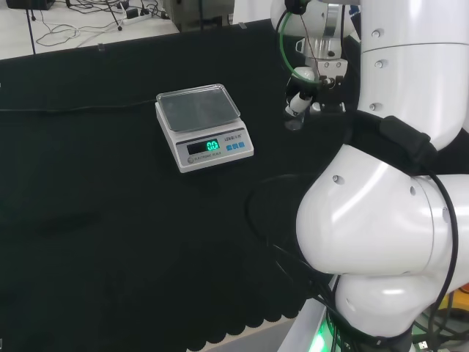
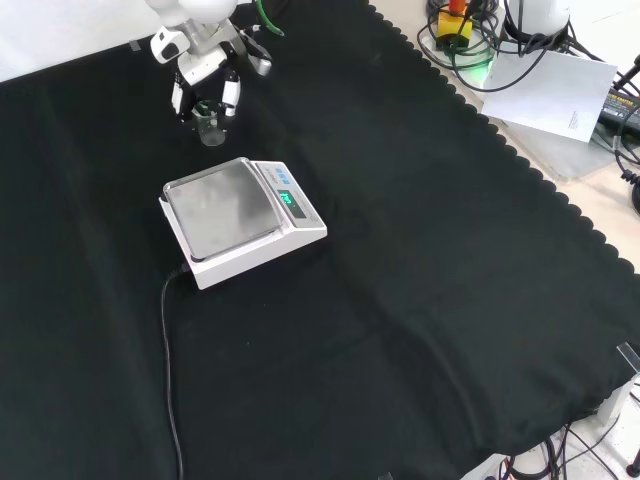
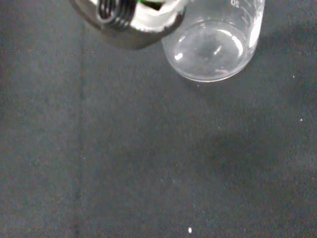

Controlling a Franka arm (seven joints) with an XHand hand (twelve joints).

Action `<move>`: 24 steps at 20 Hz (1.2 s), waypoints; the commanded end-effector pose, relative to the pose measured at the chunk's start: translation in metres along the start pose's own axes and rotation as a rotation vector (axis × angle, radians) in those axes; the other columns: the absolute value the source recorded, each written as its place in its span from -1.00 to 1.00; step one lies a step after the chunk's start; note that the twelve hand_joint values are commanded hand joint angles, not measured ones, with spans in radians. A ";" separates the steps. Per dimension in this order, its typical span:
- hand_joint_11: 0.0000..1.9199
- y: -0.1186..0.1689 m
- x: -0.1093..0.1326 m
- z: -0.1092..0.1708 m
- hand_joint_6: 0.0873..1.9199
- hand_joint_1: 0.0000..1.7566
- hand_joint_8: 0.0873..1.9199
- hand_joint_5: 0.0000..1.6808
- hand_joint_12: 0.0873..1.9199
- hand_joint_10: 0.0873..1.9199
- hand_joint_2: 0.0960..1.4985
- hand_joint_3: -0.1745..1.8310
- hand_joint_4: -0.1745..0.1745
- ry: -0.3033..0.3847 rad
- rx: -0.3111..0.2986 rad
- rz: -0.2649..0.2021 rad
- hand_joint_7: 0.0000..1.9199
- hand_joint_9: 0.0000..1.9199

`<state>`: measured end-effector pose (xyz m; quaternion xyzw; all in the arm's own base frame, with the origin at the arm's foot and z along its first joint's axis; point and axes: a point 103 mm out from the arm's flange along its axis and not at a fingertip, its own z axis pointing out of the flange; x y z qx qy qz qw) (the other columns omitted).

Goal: Pick up the beaker.

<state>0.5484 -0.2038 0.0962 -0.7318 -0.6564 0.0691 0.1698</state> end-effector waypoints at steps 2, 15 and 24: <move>0.22 -0.008 0.033 -0.083 0.10 0.42 0.10 0.09 -0.21 -0.30 0.48 -0.81 -1.00 -0.103 -0.054 -0.054 -0.02 0.23; 0.22 -0.089 0.078 -0.133 0.10 0.42 0.11 0.09 -0.21 -0.28 0.48 -0.82 -1.00 -0.115 -0.134 -0.194 -0.02 0.22; 0.22 -0.126 0.100 -0.146 0.10 0.42 0.11 0.09 -0.21 -0.27 0.49 -0.82 -1.00 -0.107 -0.195 -0.238 -0.02 0.22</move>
